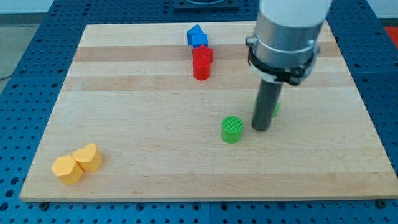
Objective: Move the green star to line of blocks
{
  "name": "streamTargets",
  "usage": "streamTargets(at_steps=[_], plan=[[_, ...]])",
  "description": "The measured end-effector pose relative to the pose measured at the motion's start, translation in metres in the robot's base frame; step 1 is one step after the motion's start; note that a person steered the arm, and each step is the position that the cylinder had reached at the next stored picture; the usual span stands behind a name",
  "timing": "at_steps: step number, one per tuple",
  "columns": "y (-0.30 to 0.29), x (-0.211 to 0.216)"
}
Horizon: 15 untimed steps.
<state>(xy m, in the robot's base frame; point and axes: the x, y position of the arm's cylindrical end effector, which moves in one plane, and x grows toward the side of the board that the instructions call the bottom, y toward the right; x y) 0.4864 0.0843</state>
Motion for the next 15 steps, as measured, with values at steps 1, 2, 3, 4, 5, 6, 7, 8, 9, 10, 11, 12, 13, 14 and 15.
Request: streamTargets(at_steps=[1,2,3,4,5,6,7,8,9,10,11,12,13,14,15], plan=[[-0.039,-0.012],[-0.035,0.006],[0.002,0.022],[0.025,0.011],[-0.001,-0.016],[-0.044,-0.030],[-0.025,-0.018],[0.026,-0.014],[0.052,-0.028],[0.026,-0.054],[-0.050,-0.060],[-0.073,-0.058],[-0.075,-0.048],[-0.100,-0.048],[-0.114,-0.048]])
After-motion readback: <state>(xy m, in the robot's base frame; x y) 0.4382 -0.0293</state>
